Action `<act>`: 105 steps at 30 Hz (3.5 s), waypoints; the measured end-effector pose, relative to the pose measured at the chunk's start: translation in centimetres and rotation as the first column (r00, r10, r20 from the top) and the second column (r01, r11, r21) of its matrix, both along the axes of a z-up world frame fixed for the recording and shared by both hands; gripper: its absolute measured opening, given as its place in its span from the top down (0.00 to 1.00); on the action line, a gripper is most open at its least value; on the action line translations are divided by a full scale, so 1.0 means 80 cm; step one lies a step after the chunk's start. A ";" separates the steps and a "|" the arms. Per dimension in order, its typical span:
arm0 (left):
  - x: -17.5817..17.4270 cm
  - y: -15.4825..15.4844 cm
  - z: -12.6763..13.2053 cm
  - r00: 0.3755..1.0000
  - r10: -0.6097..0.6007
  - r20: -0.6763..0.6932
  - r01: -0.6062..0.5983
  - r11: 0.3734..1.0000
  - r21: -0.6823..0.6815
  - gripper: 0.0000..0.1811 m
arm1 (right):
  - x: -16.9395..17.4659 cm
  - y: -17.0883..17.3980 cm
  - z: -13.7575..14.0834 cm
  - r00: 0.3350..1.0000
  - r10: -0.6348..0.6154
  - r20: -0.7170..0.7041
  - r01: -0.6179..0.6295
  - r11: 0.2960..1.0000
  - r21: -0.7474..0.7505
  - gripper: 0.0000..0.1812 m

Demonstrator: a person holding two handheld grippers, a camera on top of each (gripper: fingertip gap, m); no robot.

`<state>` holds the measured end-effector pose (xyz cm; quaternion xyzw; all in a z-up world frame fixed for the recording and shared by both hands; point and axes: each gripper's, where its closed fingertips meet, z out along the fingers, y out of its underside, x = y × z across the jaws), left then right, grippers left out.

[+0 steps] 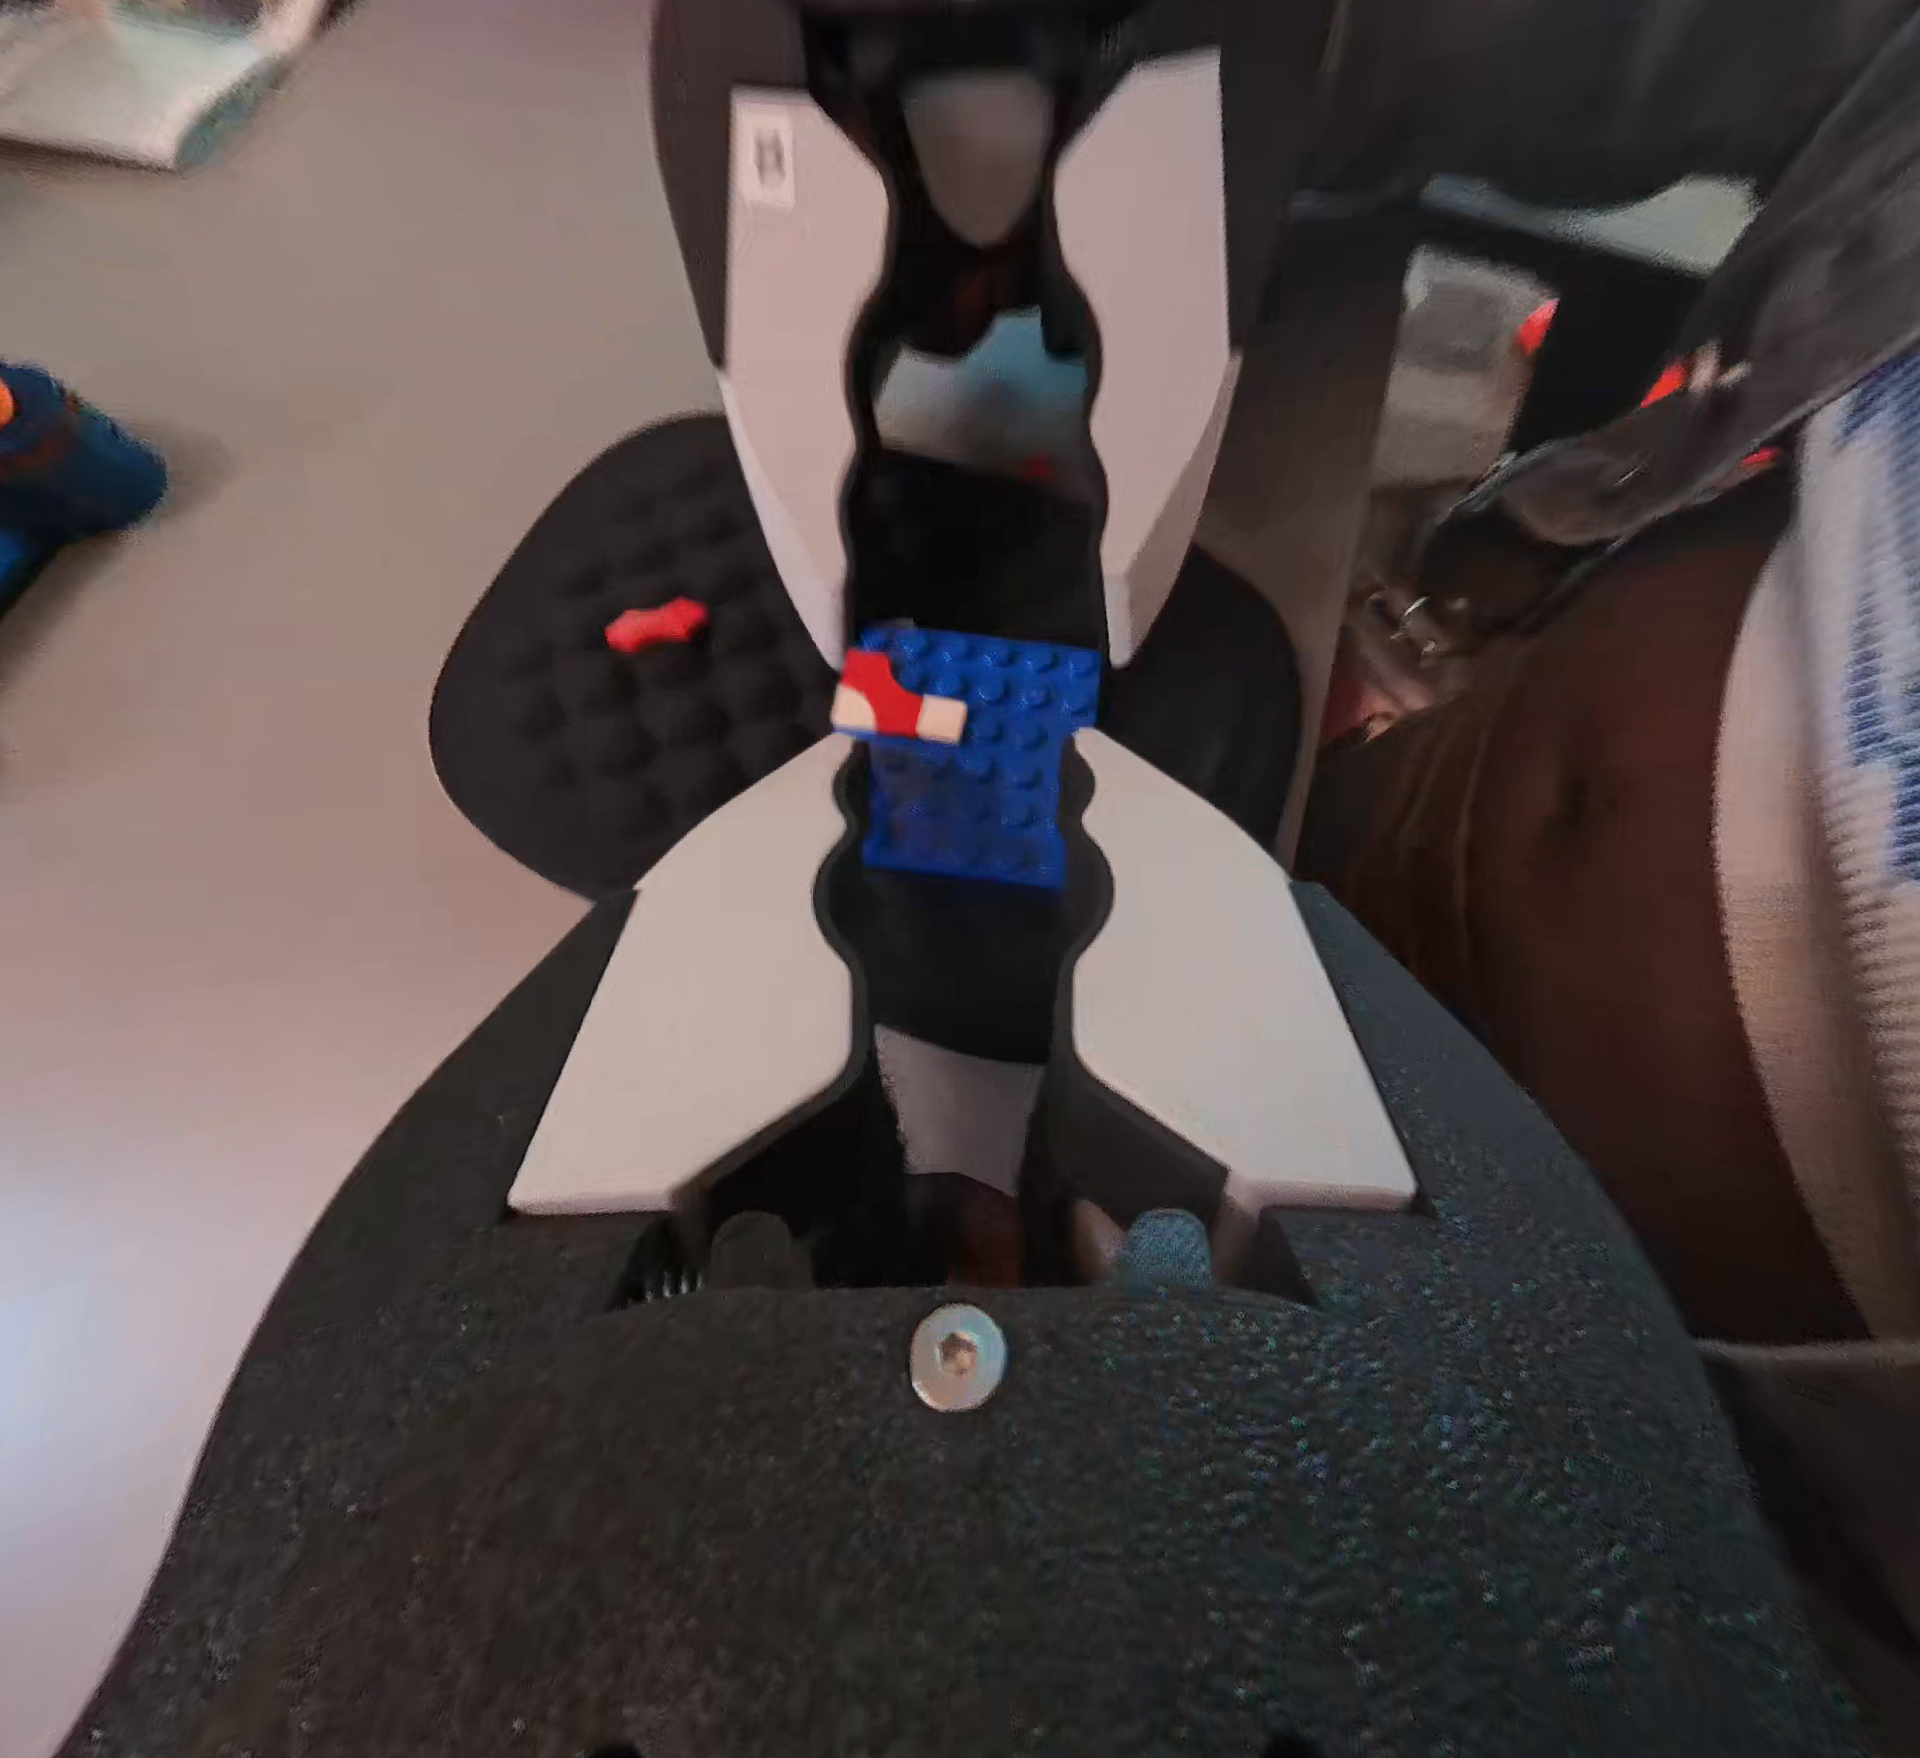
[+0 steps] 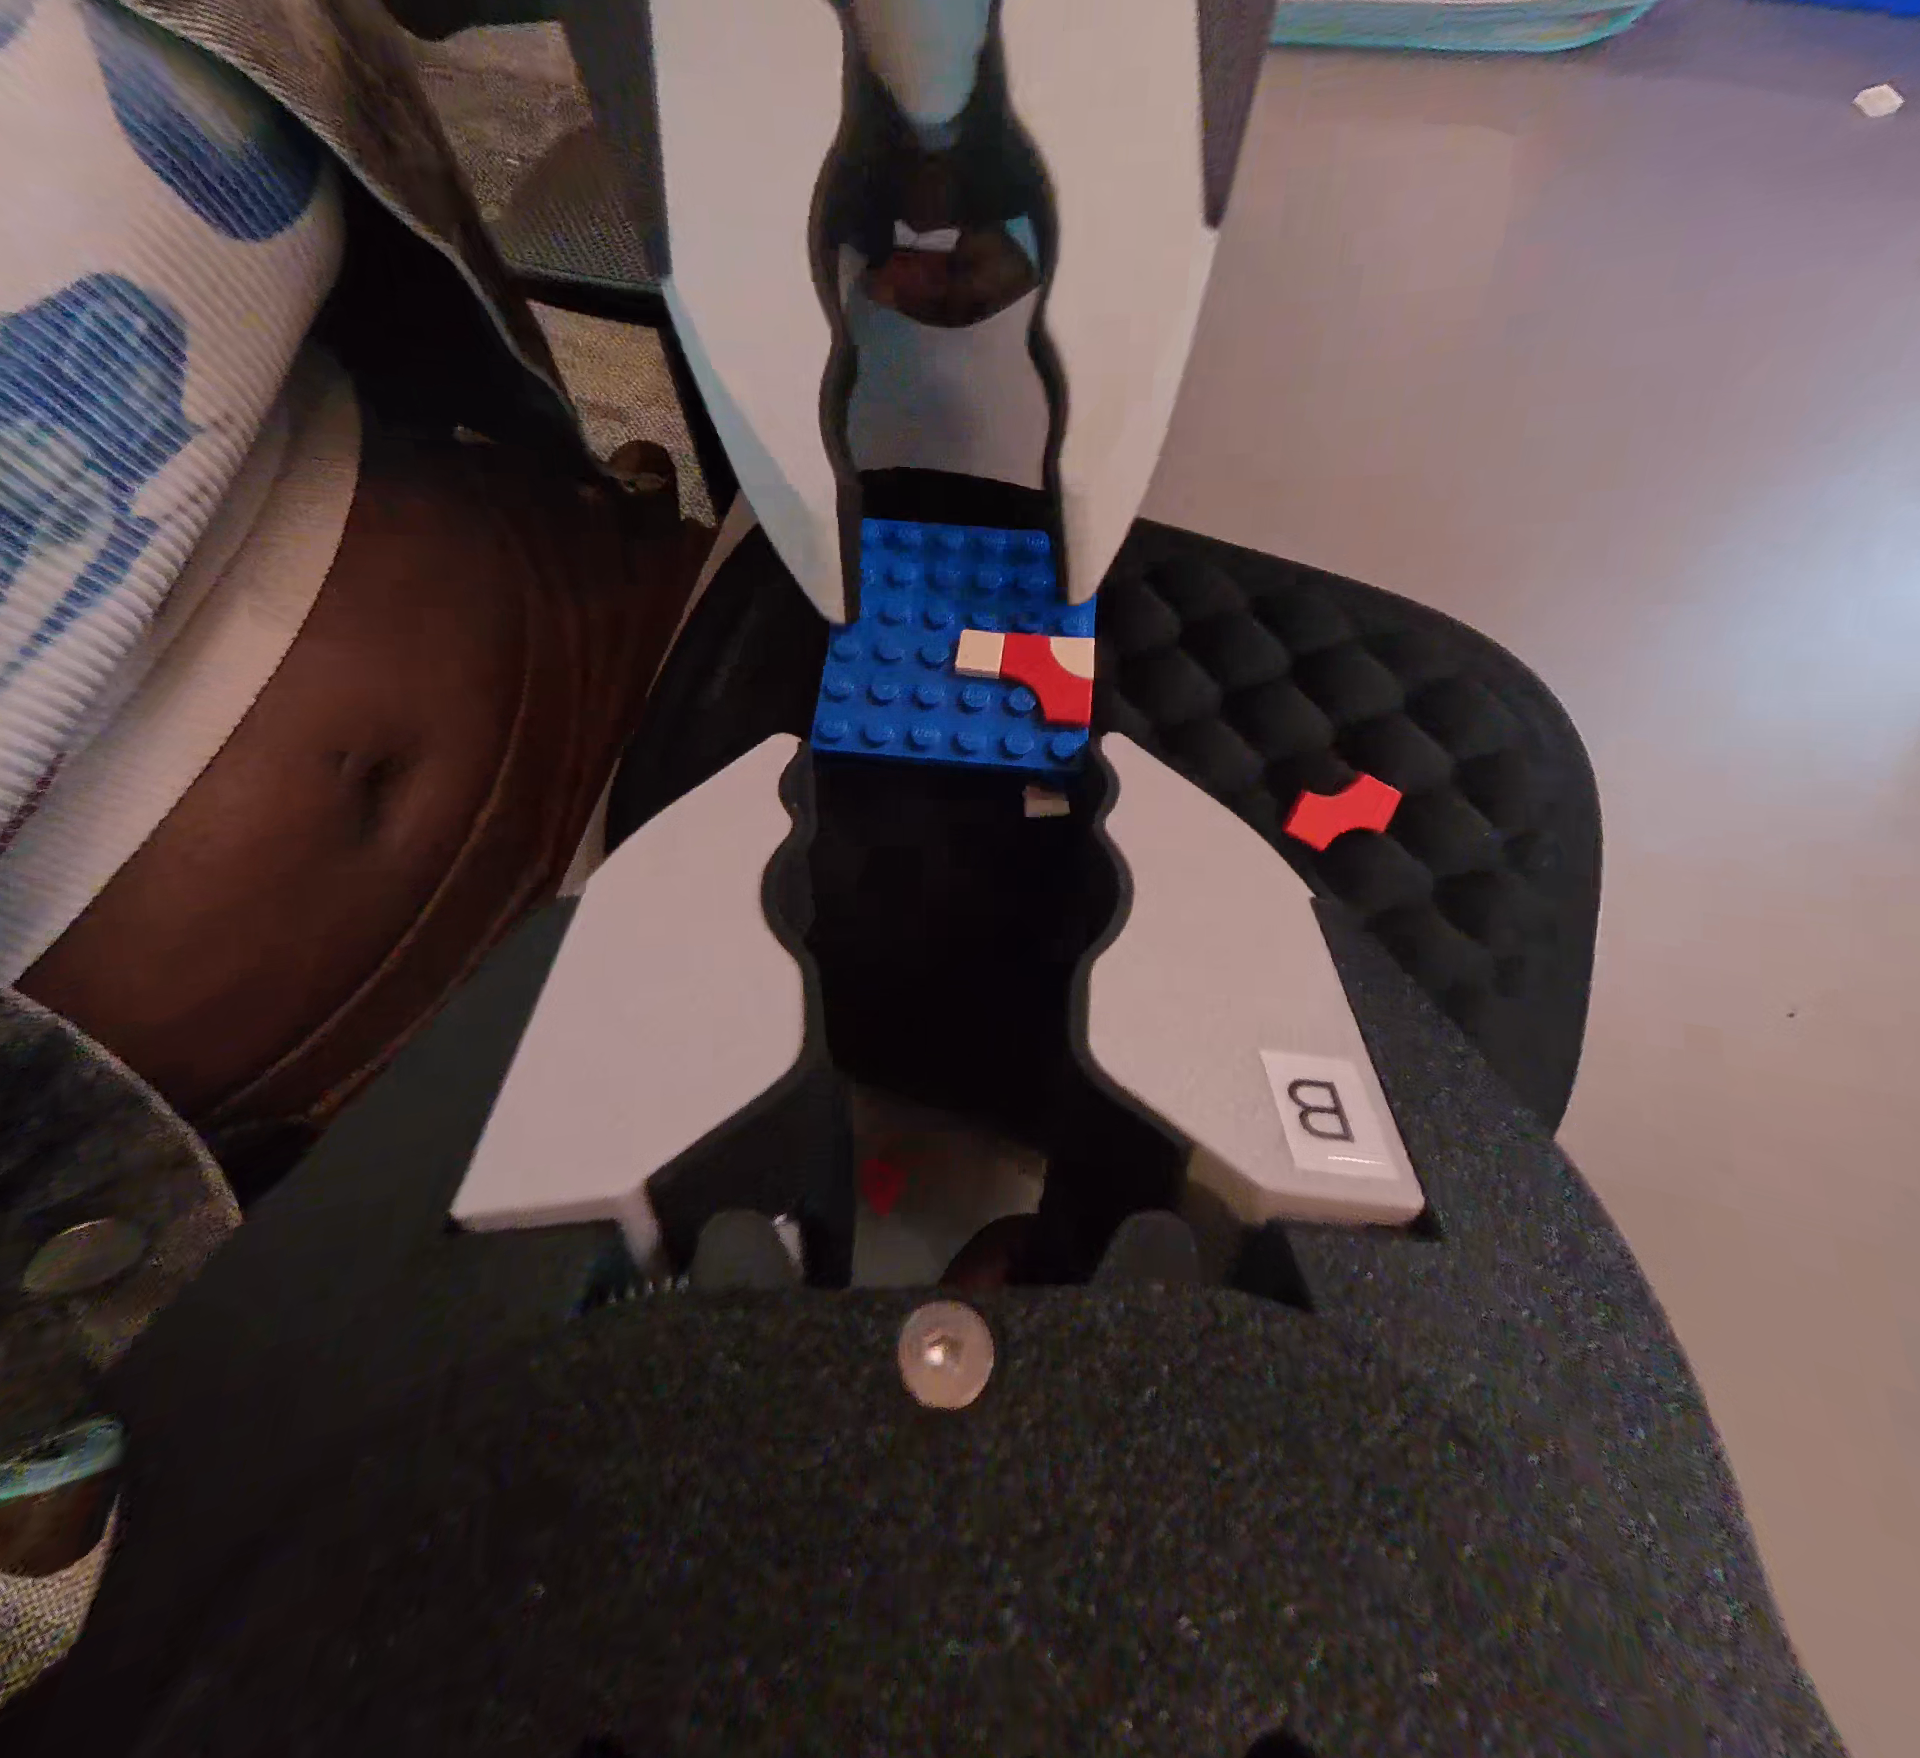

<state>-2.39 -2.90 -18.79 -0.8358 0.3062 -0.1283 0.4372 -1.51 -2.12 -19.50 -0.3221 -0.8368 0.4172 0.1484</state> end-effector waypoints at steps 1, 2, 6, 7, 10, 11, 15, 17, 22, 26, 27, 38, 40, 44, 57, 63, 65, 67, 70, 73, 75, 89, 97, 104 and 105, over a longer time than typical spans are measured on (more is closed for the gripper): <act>0.000 0.000 -0.002 1.000 0.031 0.006 -0.031 1.000 -0.004 0.82 | -0.004 0.002 0.002 1.000 -0.019 0.015 0.019 1.000 -0.016 0.73; -0.001 0.000 -0.002 0.998 0.063 0.018 -0.063 0.998 -0.015 0.82 | -0.008 0.004 0.005 0.998 -0.058 0.038 0.060 0.997 -0.057 0.72; 0.000 -0.002 -0.004 0.990 0.138 0.008 -0.138 0.990 0.003 0.83 | -0.021 -0.001 0.029 0.959 -0.258 0.118 0.283 0.897 -0.339 0.74; 0.001 -0.002 -0.005 0.989 0.147 0.010 -0.147 0.989 0.011 0.84 | -0.022 -0.003 0.026 0.949 -0.292 0.121 0.316 0.883 -0.348 0.75; 0.004 -0.004 -0.006 0.988 0.149 0.047 -0.150 0.988 0.022 0.87 | -0.029 0.001 0.013 0.930 -0.362 0.069 0.365 0.878 -0.310 0.79; 0.003 -0.003 -0.006 0.987 0.150 0.059 -0.151 0.988 0.021 0.87 | -0.032 0.001 0.014 0.932 -0.358 0.062 0.359 0.879 -0.315 0.81; -0.001 0.000 -0.007 0.989 0.133 0.065 -0.135 0.991 0.024 0.90 | -0.038 -0.001 0.001 0.961 -0.269 0.066 0.277 0.941 -0.192 0.87; -0.002 0.000 -0.008 0.988 0.127 0.084 -0.129 0.992 0.015 0.90 | -0.040 -0.004 -0.001 0.969 -0.234 0.084 0.245 0.955 -0.164 0.87; -0.001 0.000 -0.011 0.988 0.129 0.087 -0.130 0.992 0.007 0.90 | -0.039 -0.004 -0.003 0.974 -0.219 0.056 0.226 0.959 -0.170 0.87; -0.001 -0.001 -0.012 0.987 0.129 0.091 -0.130 0.992 -0.003 0.90 | -0.038 -0.003 -0.003 0.969 -0.240 -0.058 0.234 0.967 -0.098 0.87; -0.001 -0.001 -0.012 0.987 0.129 0.092 -0.129 0.992 -0.005 0.90 | -0.038 -0.003 -0.003 0.967 -0.243 -0.076 0.237 0.968 -0.082 0.87; -0.003 0.003 -0.011 0.986 0.144 0.085 -0.146 0.989 0.008 0.94 | -0.034 0.001 0.003 0.957 -0.256 -0.136 0.247 0.965 -0.085 0.98; -0.003 0.003 -0.011 0.986 0.144 0.087 -0.146 0.989 0.009 0.94 | -0.032 0.008 0.009 0.957 -0.272 -0.103 0.255 0.955 -0.154 0.98; -0.003 0.003 -0.010 0.985 0.146 0.089 -0.147 0.989 0.010 0.94 | -0.026 0.026 0.009 0.960 -0.266 -0.090 0.255 0.959 -0.123 0.98; -0.002 0.003 -0.009 0.986 0.158 0.057 -0.160 0.986 0.042 0.94 | -0.015 0.035 0.011 0.956 -0.292 0.035 0.294 0.942 -0.161 0.81; -0.002 0.003 -0.009 0.986 0.157 0.054 -0.159 0.986 0.045 0.94 | -0.018 0.006 -0.003 0.948 -0.308 0.082 0.318 0.932 -0.176 0.83; -0.002 0.003 -0.009 0.986 0.160 0.037 -0.162 0.985 0.056 0.94 | -0.021 0.002 -0.004 0.944 -0.322 0.071 0.329 0.932 -0.149 0.84; -0.002 0.002 -0.010 0.987 0.161 0.020 -0.162 0.984 0.068 0.94 | -0.019 0.002 -0.004 0.942 -0.336 0.010 0.335 0.936 -0.105 0.84; -0.001 0.002 -0.010 0.987 0.158 0.018 -0.158 0.985 0.067 0.94 | -0.020 0.002 -0.003 0.939 -0.336 -0.076 0.331 0.941 -0.075 0.86; -0.001 0.001 -0.011 0.988 0.156 0.004 -0.156 0.985 0.076 0.94 | -0.019 0.001 -0.001 0.937 -0.309 -0.164 0.312 0.950 -0.007 0.86; -0.001 0.001 -0.010 0.988 0.156 -0.003 -0.155 0.985 0.082 0.94 | -0.018 0.000 0.001 0.929 -0.299 -0.218 0.313 0.949 0.034 0.86; -0.003 0.004 -0.008 0.985 0.169 0.038 -0.171 0.983 0.061 0.95 | -0.028 0.015 0.009 0.912 -0.407 -0.051 0.395 0.904 -0.161 1.00; -0.002 0.005 -0.006 0.986 0.154 0.063 -0.158 0.986 0.052 0.95 | -0.042 0.058 0.021 0.848 -0.523 -0.085 0.490 0.835 -0.249 1.00; -0.001 0.005 -0.006 0.987 0.153 0.041 -0.156 0.985 0.076 0.95 | -0.045 0.055 0.052 0.845 -0.517 -0.137 0.417 0.797 -0.436 1.00; -0.001 0.005 -0.006 0.987 0.152 0.042 -0.155 0.985 0.076 0.95 | -0.044 0.057 0.055 0.843 -0.522 -0.134 0.412 0.785 -0.463 1.00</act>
